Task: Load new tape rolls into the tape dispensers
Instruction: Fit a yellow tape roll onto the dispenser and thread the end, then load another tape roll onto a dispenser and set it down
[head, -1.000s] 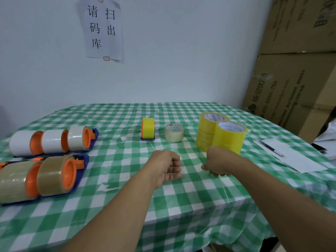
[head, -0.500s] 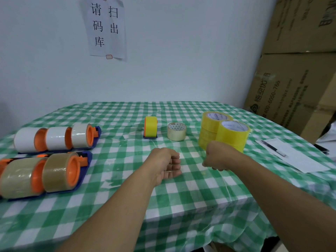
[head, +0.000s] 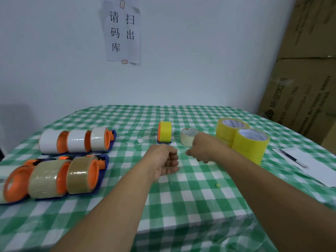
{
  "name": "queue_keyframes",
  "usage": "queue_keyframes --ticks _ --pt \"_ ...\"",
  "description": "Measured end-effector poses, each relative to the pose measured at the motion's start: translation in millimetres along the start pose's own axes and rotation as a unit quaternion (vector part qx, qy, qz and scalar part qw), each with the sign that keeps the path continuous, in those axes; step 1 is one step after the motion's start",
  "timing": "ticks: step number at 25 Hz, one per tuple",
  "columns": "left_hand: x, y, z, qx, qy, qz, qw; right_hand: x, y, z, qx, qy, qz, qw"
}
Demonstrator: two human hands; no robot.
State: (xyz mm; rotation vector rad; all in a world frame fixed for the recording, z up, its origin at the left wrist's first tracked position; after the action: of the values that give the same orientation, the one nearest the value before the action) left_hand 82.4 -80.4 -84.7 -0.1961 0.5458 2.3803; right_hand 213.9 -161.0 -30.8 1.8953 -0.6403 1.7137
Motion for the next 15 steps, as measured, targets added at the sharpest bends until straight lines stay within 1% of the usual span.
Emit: queue_keyframes --ticks 4,6,8,10,15 --pt "30 -6 25 -0.016 0.004 0.028 0.999 10 -18 -44 0.041 -0.004 0.021 0.999" --pt "47 -10 40 -0.03 0.011 0.053 0.998 11 -26 -65 0.053 -0.013 0.011 0.998" --pt "63 -12 54 -0.049 0.016 0.076 0.996 7 -31 -89 0.068 -0.047 -0.015 0.996" --pt "79 -12 67 -0.062 0.025 0.102 0.993 0 -34 -115 0.087 -0.112 -0.056 0.988" --pt "128 -12 97 -0.122 0.008 0.208 0.971 -15 -26 -175 0.136 -0.258 -0.168 0.942"
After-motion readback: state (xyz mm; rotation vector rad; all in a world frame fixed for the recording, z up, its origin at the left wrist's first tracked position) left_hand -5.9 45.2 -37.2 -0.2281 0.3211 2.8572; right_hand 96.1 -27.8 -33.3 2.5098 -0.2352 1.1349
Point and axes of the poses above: each hand's wrist, its own y-axis away from the middle knuckle, its own x-axis out of the back of the hand, z = x × y, the point moved 7 cm from there along -y, towards the middle knuckle, and after that the axes turned 11 degrees about y, right-handed, at the moved point
